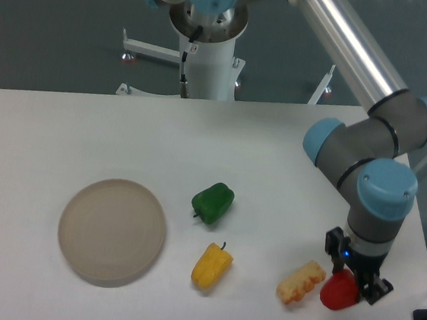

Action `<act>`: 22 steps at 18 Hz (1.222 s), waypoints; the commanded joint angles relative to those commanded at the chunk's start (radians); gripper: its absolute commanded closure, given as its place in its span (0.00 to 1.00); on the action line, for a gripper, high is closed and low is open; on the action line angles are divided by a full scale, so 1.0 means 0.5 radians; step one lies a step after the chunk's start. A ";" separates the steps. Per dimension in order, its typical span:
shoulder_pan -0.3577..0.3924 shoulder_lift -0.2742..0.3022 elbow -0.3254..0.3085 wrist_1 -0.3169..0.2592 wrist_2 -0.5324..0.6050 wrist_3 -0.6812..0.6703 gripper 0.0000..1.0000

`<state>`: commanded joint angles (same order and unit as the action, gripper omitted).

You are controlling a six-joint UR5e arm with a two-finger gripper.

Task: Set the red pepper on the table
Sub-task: 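Lift the held red pepper and carry it away from the corn piece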

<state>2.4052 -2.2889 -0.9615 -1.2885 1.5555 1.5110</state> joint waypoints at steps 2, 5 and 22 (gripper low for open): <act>0.022 0.077 -0.101 -0.049 0.000 0.088 0.59; 0.083 0.175 -0.276 -0.083 0.006 0.227 0.59; 0.147 0.390 -0.995 0.239 -0.095 0.359 0.61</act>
<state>2.4789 -2.0939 -1.4588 -1.1689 1.5079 1.6904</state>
